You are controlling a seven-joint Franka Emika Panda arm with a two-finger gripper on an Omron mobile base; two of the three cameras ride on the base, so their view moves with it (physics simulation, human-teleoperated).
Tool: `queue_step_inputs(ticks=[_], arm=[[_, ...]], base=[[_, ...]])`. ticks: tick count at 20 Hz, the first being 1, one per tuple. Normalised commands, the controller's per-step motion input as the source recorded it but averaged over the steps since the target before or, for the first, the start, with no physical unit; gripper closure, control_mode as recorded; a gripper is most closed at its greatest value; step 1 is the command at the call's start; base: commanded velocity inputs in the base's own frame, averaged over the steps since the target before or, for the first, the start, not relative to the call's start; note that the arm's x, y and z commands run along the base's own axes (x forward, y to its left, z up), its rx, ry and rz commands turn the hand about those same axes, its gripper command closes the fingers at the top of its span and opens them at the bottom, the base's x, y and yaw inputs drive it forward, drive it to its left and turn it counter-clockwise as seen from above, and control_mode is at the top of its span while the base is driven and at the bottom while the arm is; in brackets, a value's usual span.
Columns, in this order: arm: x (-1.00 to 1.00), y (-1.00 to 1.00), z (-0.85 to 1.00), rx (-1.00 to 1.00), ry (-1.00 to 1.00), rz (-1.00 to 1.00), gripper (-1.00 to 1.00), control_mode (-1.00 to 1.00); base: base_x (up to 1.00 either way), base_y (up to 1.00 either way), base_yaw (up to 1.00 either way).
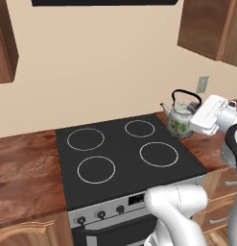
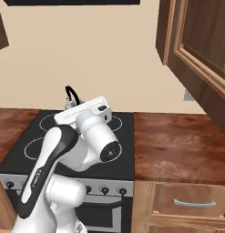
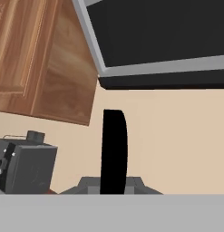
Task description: Pick the kettle from the cabinet and place it on a stove burner. Then pick the pot from the counter and place it on another stove burner. Finally, turn both burners on.
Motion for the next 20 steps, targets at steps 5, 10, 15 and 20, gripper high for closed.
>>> queue_step_inputs(ticks=[5,10,15,20], arm=[[0.55,0.0,0.0,0.0,0.0,0.0,1.0,-1.0],[0.49,0.0,0.0,0.0,0.0,0.0,1.0,-1.0],[0.39,0.0,-0.04,0.0,0.0,0.0,1.0,-1.0],[0.34,0.0,-0.11,0.0,0.0,0.03,1.0,-1.0]], base=[[0.0,0.0,0.0],[0.0,0.0,0.0],[0.0,0.0,0.0],[0.0,0.0,0.0]])
